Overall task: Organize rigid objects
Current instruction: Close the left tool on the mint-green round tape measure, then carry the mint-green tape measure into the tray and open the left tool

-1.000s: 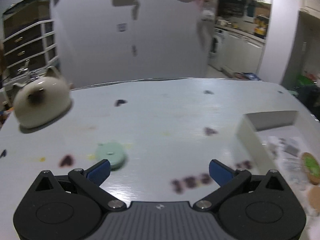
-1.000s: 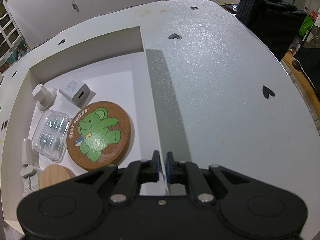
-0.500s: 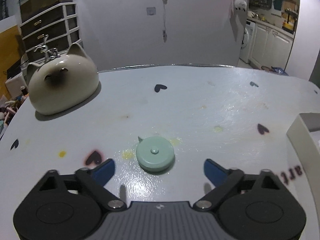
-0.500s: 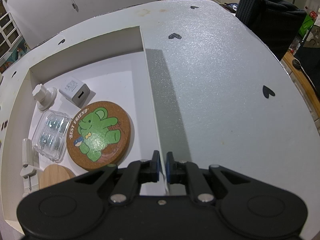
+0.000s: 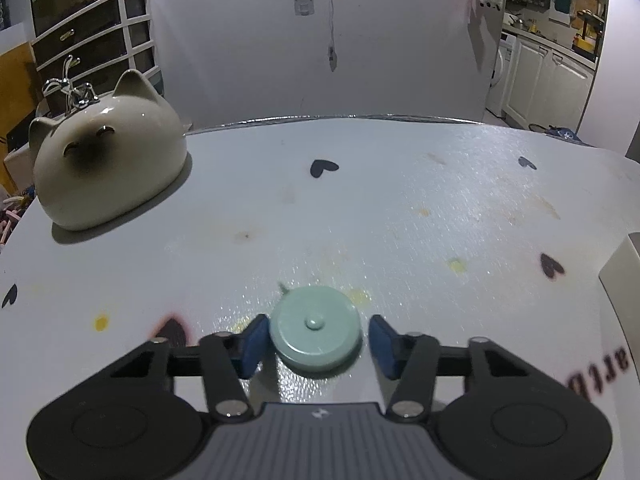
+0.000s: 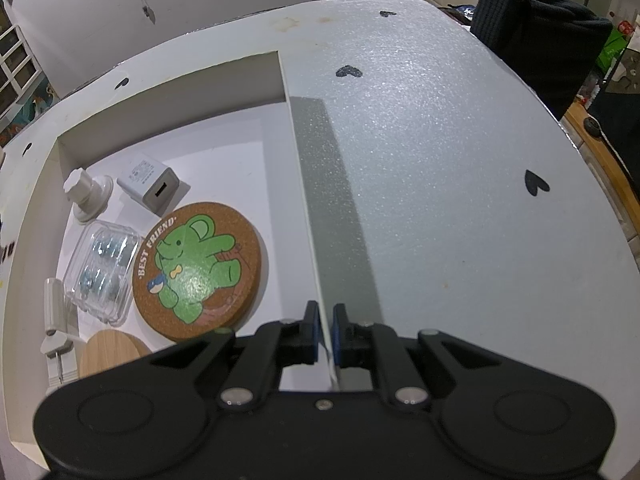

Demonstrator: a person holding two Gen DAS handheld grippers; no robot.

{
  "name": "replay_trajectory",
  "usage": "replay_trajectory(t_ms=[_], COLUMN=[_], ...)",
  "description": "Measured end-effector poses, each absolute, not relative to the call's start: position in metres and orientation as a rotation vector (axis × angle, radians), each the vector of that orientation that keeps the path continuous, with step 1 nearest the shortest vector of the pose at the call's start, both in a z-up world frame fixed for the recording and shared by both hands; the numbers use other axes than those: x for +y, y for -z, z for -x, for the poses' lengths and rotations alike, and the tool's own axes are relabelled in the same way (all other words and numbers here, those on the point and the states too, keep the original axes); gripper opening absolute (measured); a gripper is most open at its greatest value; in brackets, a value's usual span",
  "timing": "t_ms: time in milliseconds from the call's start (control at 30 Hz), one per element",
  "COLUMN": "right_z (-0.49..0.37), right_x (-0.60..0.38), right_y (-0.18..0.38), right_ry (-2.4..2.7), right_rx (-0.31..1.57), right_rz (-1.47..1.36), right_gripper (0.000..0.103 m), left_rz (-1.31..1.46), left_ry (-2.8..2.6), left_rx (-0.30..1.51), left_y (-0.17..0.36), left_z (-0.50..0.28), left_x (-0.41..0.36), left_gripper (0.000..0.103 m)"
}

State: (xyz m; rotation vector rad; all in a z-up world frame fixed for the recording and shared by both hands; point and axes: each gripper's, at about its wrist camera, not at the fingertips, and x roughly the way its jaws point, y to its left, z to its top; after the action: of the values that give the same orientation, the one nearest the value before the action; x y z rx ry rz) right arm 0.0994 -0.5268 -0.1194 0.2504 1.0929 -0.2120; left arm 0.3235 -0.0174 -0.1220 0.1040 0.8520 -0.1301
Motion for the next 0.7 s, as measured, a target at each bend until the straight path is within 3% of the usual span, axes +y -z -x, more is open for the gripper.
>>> replay_trajectory(t_ms=[367,700], right_z=[-0.099,-0.099], right_x=[-0.527,-0.525], right_y=[0.119,0.12], right_ry=[0.213,0.214], right_rx=[1.092,1.092], right_rz=[-0.25,-0.251], right_gripper=[0.009,0.009], left_rz=[-0.105,-0.117], left_ry=[0.165,0.34], left_rx=[0.856,0.826], left_y=[0.119,0.091], left_z=[-0.307,-0.265], left_x=[-0.024,-0.078], left_gripper=[0.05,0.05])
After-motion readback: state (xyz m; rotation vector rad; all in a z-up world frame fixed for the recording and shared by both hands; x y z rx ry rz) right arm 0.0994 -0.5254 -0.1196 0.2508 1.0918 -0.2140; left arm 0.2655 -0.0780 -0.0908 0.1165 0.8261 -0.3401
